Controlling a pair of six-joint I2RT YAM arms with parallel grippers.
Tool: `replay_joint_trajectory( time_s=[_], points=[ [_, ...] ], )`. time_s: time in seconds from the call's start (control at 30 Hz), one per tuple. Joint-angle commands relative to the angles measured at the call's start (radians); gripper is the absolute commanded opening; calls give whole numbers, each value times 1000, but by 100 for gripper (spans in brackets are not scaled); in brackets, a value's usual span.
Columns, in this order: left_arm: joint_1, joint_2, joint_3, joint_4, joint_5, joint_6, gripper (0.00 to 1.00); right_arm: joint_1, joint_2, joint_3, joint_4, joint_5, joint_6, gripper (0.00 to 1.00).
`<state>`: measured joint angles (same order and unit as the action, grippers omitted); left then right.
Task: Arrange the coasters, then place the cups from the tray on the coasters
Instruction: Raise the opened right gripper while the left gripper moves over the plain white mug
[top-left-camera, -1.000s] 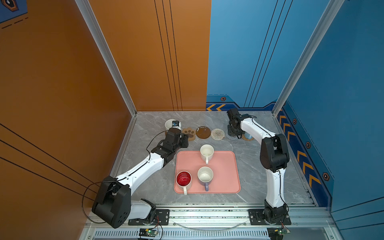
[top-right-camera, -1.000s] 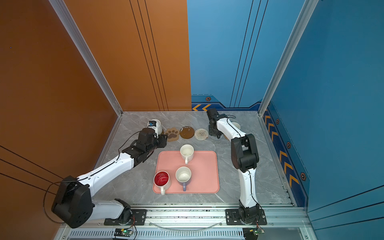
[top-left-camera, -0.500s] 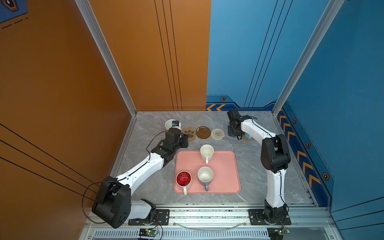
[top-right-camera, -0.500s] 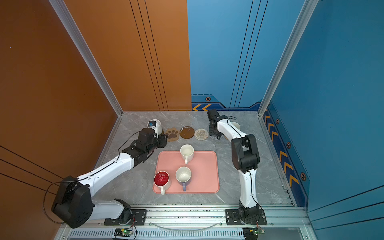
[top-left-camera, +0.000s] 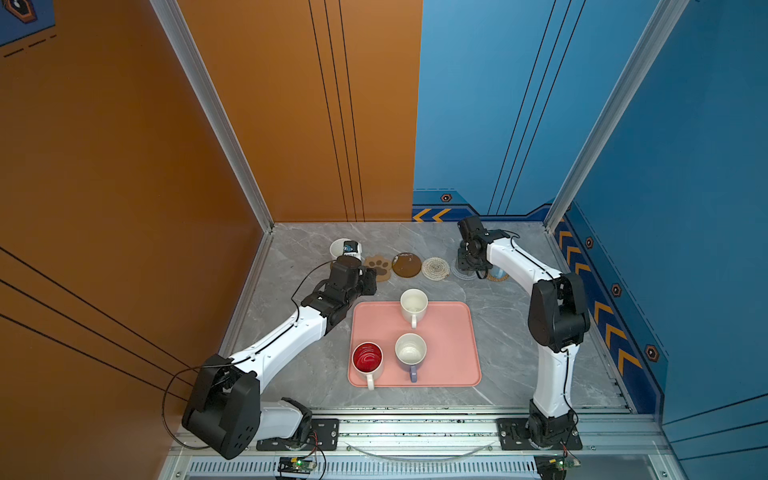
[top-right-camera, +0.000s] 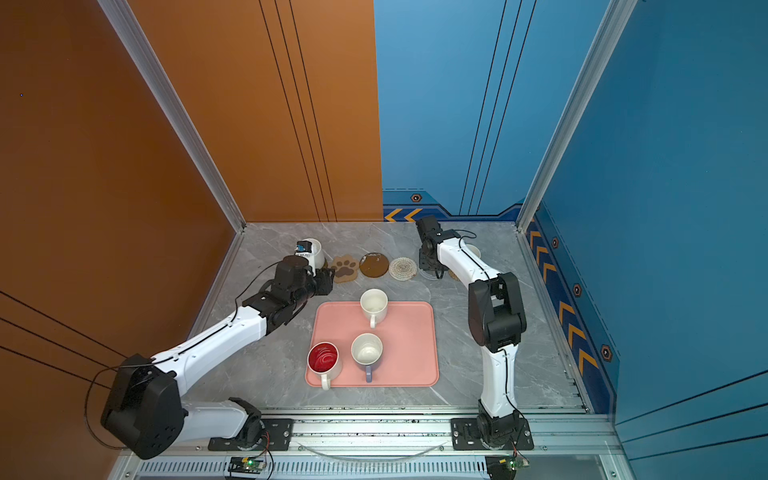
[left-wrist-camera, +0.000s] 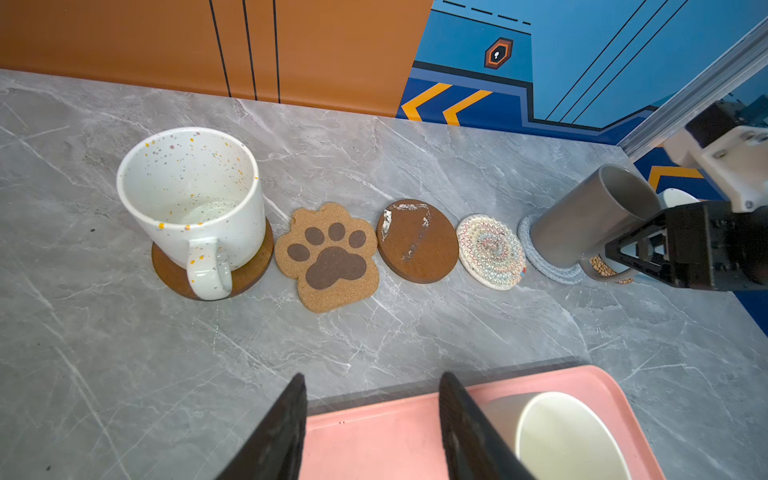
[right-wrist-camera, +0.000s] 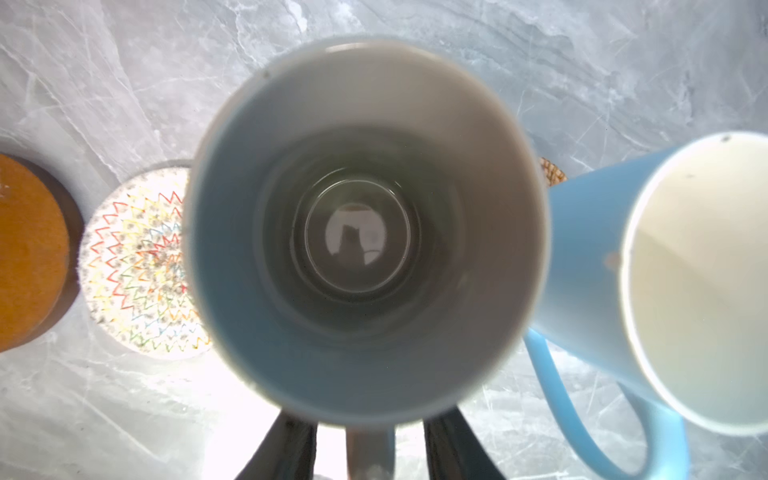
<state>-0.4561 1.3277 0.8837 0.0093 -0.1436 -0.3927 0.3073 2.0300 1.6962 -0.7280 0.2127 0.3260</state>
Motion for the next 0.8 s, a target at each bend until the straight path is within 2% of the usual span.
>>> replay_joint_trajectory(
  time_s=[0.0,0.33,0.5,0.67,0.77],
  points=[
    [8,-29,-14,-11,24,-5,52,-4,-67,-22,-2,0,14,45],
    [-5,-11,0,-11,32,-6,53,63,-316,-38,-29,116,0,53],
    [-25,9,20,-11,39,2,53,168,-456,-105,10,214,27,58],
    [-60,30,56,-21,82,27,53,307,-565,-263,143,292,143,60],
    [-93,34,85,-26,121,55,57,387,-611,-350,267,362,183,61]
  ],
)
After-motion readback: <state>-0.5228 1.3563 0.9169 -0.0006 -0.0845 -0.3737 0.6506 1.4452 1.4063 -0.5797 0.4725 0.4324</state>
